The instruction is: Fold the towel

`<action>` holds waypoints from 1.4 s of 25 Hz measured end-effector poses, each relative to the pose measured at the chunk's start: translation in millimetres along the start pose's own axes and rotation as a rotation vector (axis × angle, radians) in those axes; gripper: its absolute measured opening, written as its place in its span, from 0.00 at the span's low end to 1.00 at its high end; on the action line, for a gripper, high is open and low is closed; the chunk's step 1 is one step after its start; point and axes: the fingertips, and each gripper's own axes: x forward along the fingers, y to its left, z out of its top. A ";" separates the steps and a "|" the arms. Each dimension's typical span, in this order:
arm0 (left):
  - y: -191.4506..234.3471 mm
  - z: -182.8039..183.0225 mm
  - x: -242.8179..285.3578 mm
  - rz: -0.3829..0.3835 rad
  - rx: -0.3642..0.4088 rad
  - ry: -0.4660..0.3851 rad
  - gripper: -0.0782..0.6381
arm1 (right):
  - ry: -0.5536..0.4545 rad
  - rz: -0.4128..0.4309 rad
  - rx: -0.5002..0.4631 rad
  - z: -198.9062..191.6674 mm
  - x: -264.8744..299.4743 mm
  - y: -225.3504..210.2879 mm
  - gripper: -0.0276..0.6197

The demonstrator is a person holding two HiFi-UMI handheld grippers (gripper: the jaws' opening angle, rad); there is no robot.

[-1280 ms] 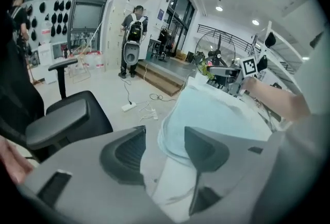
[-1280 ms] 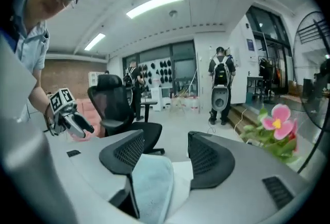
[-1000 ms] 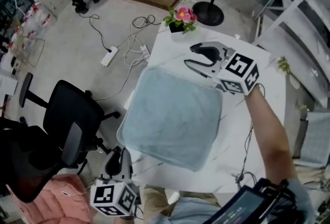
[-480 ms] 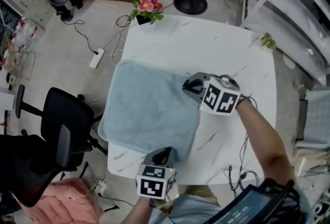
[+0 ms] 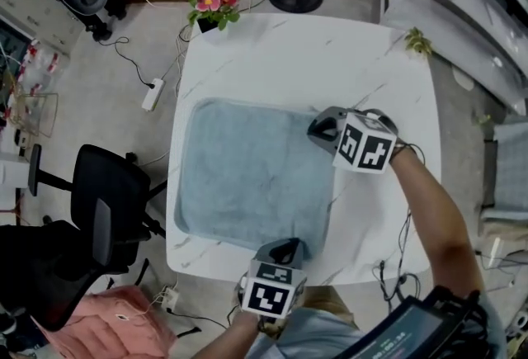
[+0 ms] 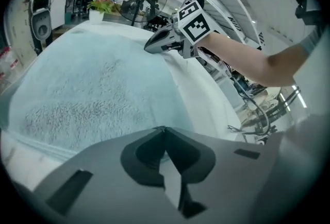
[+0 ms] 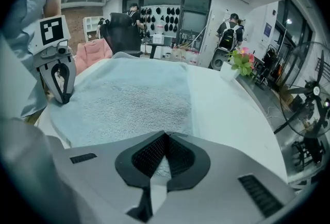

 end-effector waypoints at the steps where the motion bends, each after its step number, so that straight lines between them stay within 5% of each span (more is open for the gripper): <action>1: -14.6 -2.5 6.2 -0.033 0.011 0.010 0.12 | 0.007 0.003 0.010 -10.8 -7.4 4.8 0.06; 10: -130.3 -15.0 59.9 -0.255 0.163 0.093 0.12 | 0.082 0.025 0.119 -105.7 -76.8 34.4 0.06; 17: -156.6 -5.1 64.8 -0.326 0.196 0.112 0.12 | 0.053 -0.004 0.186 -119.8 -91.3 34.4 0.07; 21: -163.1 22.8 27.8 -0.386 0.258 0.040 0.19 | -0.018 0.006 0.251 -95.8 -107.2 33.6 0.35; 23: -166.4 32.9 9.4 -0.413 0.287 0.006 0.23 | -0.096 -0.008 0.304 -76.0 -123.0 29.1 0.36; 30: -152.7 54.1 -42.4 -0.442 0.369 -0.114 0.23 | -0.228 -0.297 0.535 -51.9 -198.3 6.0 0.32; 35: -109.3 67.7 -76.6 -0.381 0.356 -0.211 0.21 | -0.247 -0.456 0.728 -67.8 -226.3 44.0 0.32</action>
